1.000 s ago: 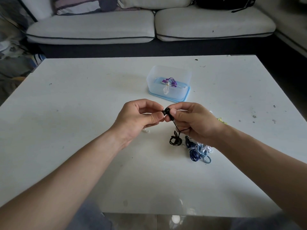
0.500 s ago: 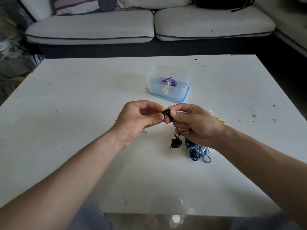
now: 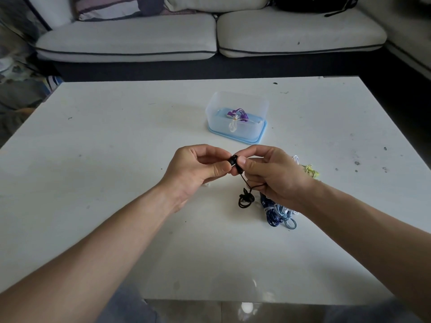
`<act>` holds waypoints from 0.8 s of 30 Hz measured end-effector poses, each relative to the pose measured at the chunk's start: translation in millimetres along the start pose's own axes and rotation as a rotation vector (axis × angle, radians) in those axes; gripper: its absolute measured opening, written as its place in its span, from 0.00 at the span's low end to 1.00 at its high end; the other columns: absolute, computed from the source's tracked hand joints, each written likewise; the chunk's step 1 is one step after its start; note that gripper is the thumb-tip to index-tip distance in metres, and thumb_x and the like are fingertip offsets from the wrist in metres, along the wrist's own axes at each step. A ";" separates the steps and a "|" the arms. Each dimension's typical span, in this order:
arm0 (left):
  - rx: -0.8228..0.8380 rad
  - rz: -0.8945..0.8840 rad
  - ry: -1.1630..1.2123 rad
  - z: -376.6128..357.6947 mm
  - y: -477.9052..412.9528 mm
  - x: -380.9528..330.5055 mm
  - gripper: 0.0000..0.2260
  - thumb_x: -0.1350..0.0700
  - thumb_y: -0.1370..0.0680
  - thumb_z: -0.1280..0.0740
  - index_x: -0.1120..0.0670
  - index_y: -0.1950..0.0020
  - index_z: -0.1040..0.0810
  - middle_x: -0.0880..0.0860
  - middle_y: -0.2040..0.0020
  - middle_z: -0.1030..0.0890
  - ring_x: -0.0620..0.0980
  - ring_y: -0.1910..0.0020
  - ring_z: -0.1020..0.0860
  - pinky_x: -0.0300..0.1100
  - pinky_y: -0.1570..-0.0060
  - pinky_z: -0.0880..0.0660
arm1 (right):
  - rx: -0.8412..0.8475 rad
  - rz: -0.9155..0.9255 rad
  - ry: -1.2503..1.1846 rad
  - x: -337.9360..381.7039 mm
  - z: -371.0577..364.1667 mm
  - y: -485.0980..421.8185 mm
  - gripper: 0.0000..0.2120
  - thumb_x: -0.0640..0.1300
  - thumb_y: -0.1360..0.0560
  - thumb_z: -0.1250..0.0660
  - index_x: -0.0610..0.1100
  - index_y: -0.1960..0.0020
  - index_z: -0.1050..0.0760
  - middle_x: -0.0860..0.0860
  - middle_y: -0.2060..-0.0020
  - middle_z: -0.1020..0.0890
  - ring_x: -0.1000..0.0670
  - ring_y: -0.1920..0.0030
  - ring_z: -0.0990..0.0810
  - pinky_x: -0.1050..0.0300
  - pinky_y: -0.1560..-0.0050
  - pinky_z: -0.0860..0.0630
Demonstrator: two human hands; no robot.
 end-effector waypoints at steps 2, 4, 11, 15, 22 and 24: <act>0.007 0.003 0.068 -1.6 0.1 -0.4 0.08 0.61 0.39 0.24 0.54 0.61 0.16 0.57 0.61 0.15 0.53 0.60 0.15 0.43 0.51 0.21 | 0.012 -0.005 -0.011 1.3 0.3 -0.1 0.03 0.37 0.23 0.34 0.37 0.53 0.22 0.40 0.64 0.18 0.54 0.75 0.42 0.65 0.75 0.38; 0.018 0.001 0.109 -3.8 0.5 -3.0 0.09 0.62 0.38 0.26 0.56 0.59 0.17 0.57 0.62 0.15 0.51 0.61 0.15 0.37 0.56 0.21 | 0.042 -0.016 -0.023 3.2 0.6 0.2 0.06 0.40 0.26 0.32 0.38 0.52 0.22 0.41 0.63 0.17 0.54 0.75 0.43 0.65 0.75 0.39; 0.016 -0.014 0.134 -5.2 0.8 -4.9 0.09 0.63 0.37 0.27 0.58 0.58 0.19 0.57 0.63 0.15 0.51 0.63 0.15 0.37 0.58 0.21 | 0.066 0.007 0.009 9.5 1.3 1.6 0.10 0.42 0.29 0.31 0.37 0.51 0.22 0.41 0.65 0.18 0.52 0.72 0.44 0.65 0.74 0.40; 0.002 -0.010 0.130 -4.4 0.6 -4.1 0.09 0.63 0.37 0.27 0.57 0.59 0.18 0.57 0.63 0.15 0.52 0.63 0.15 0.38 0.56 0.20 | 0.033 0.046 0.024 9.7 0.6 2.2 0.06 0.40 0.27 0.31 0.37 0.53 0.22 0.40 0.65 0.18 0.52 0.74 0.43 0.63 0.73 0.40; 0.010 0.000 0.122 -5.3 2.8 -5.3 0.09 0.62 0.37 0.27 0.58 0.58 0.19 0.57 0.63 0.15 0.51 0.62 0.16 0.38 0.56 0.21 | 0.016 0.035 0.058 12.5 0.0 4.5 0.04 0.37 0.24 0.33 0.37 0.53 0.21 0.41 0.65 0.17 0.52 0.74 0.43 0.64 0.74 0.40; 0.032 -0.010 0.157 -7.0 3.8 -9.6 0.08 0.63 0.36 0.28 0.58 0.58 0.19 0.57 0.64 0.15 0.50 0.63 0.16 0.36 0.57 0.21 | 0.049 0.017 0.020 14.1 -1.4 4.5 0.05 0.37 0.22 0.35 0.37 0.50 0.22 0.42 0.65 0.18 0.52 0.73 0.45 0.64 0.73 0.41</act>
Point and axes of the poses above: each hand's wrist, its own y-axis away from the middle knuckle, its own z-axis out of the back of the hand, x = y × z, the point moved 6 cm from there along -y, towards the middle knuckle
